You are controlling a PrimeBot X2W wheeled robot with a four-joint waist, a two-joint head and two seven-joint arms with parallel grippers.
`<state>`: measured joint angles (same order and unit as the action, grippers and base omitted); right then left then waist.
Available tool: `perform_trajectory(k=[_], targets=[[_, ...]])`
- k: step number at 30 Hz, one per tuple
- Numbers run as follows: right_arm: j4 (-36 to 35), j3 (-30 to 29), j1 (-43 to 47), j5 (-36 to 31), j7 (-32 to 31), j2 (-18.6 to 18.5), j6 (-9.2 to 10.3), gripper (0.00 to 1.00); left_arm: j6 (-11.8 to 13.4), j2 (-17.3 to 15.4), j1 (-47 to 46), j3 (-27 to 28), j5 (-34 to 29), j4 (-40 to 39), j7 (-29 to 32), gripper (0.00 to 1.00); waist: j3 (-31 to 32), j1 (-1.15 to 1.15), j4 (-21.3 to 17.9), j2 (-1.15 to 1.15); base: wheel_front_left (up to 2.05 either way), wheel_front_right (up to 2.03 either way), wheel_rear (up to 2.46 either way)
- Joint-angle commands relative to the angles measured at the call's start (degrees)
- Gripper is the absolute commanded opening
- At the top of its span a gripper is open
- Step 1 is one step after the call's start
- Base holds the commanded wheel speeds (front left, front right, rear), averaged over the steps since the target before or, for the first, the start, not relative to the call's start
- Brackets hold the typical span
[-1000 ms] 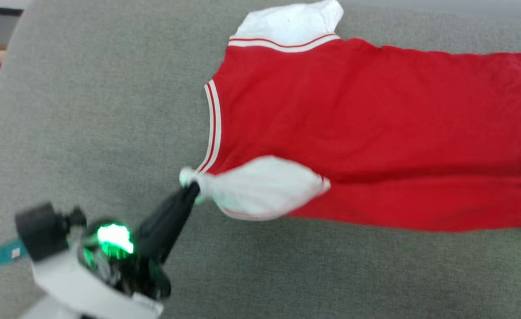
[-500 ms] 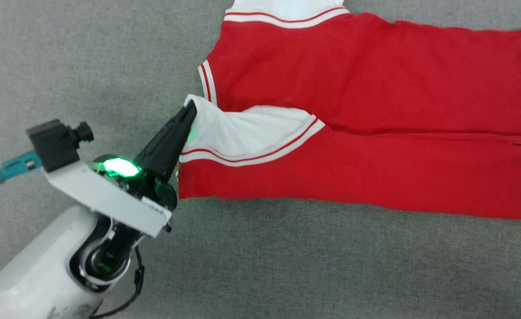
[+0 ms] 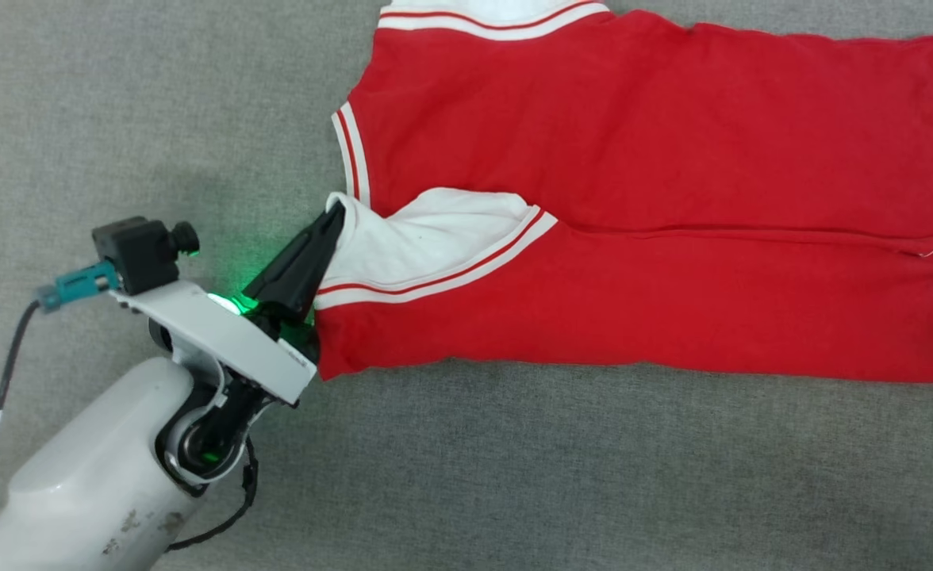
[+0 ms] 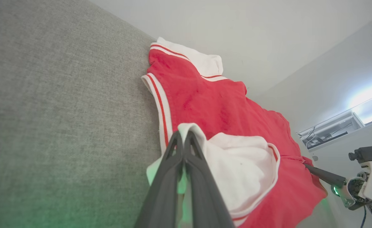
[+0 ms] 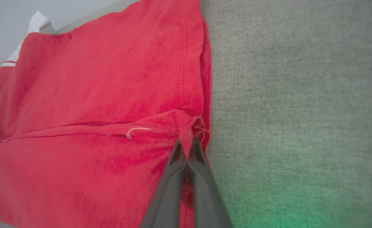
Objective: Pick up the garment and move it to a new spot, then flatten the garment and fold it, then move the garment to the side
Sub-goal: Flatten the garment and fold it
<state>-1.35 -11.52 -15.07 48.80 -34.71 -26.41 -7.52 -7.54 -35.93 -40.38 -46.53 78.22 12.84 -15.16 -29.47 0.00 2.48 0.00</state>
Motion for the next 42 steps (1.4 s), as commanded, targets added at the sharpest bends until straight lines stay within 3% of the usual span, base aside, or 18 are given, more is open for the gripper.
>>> perform_trajectory(k=[1,2,3,4,6,7,8,12,16,21,26,29,34,42], targets=[[1.0,1.0,-0.1,-0.1,0.3,0.1,0.06,0.0,0.1,0.3,0.4,-1.3,0.2,1.4,0.1,0.31,0.3,0.0,-0.1,0.0,0.0,0.0,0.0],[1.2,1.2,-0.2,-0.1,1.1,0.0,0.06,0.0,0.1,0.2,0.2,-1.9,0.1,2.0,0.1,0.39,0.6,0.0,-0.1,0.0,0.0,0.0,0.0],[1.4,1.4,-0.2,0.0,1.7,-0.2,0.06,0.01,0.1,-0.1,0.0,-2.6,-0.2,2.6,0.1,0.6,0.9,0.0,-0.1,0.0,0.0,0.0,0.0],[1.6,1.6,-0.1,0.0,2.4,-0.3,0.06,0.17,0.1,-0.3,-0.2,-3.3,-0.3,3.0,0.1,0.97,1.3,0.0,0.0,0.0,0.0,0.0,0.0],[1.8,1.9,0.2,0.2,3.6,-0.5,0.06,0.6,0.1,-1.1,-0.7,-4.6,-0.6,3.5,0.1,1.0,2.2,0.0,0.0,0.0,0.0,0.0,0.0],[1.8,2.0,0.6,0.2,4.0,-0.6,0.06,0.93,0.1,-1.5,-1.0,-5.2,-0.6,3.5,0.1,1.0,2.7,0.0,0.1,0.0,0.0,0.0,0.0],[1.7,2.1,0.9,0.3,4.4,-0.6,0.06,1.0,0.1,-1.9,-1.5,-5.8,-0.6,3.4,0.4,1.0,3.3,0.0,0.2,0.0,0.0,0.0,0.0],[1.0,1.6,2.1,0.4,5.9,-0.8,0.06,1.0,0.1,-5.3,-3.8,-8.1,-1.4,2.6,2.5,1.0,5.7,0.0,0.7,0.0,0.0,0.0,0.0],[0.0,0.4,3.3,0.5,7.2,-1.2,0.06,1.0,0.5,-9.4,-6.7,-10.2,-2.5,3.7,9.0,1.0,8.1,0.0,1.4,0.0,0.0,0.0,0.0],[-1.9,-0.7,4.5,0.0,7.7,-1.3,0.05,1.0,3.9,-13.2,-11.4,-12.1,-2.8,0.8,20.5,1.0,10.1,0.0,2.1,0.0,0.0,0.0,0.0],[-3.2,-1.3,5.2,-0.5,7.2,-0.8,0.05,1.0,8.3,-14.8,-14.7,-15.5,-0.1,-6.4,35.9,1.0,10.5,0.0,2.5,0.0,0.0,0.0,0.0],[-3.7,-1.3,4.7,-0.8,7.0,-0.6,0.05,1.0,10.8,-14.7,-15.8,-17.2,1.7,-10.1,42.9,1.0,9.9,0.0,2.2,0.0,0.0,0.0,0.0],[-4.3,-0.7,3.6,-1.1,6.7,-0.4,0.05,1.0,13.7,-13.0,-16.0,-18.0,3.4,-10.7,46.8,1.0,8.1,0.0,1.2,0.0,0.0,0.0,0.0],[-4.8,-1.0,2.6,-1.2,6.8,-0.2,0.05,1.0,11.8,-9.8,-14.2,-18.0,6.6,-3.9,47.4,1.0,5.7,0.0,-1.3,0.0,0.0,0.0,0.0]])
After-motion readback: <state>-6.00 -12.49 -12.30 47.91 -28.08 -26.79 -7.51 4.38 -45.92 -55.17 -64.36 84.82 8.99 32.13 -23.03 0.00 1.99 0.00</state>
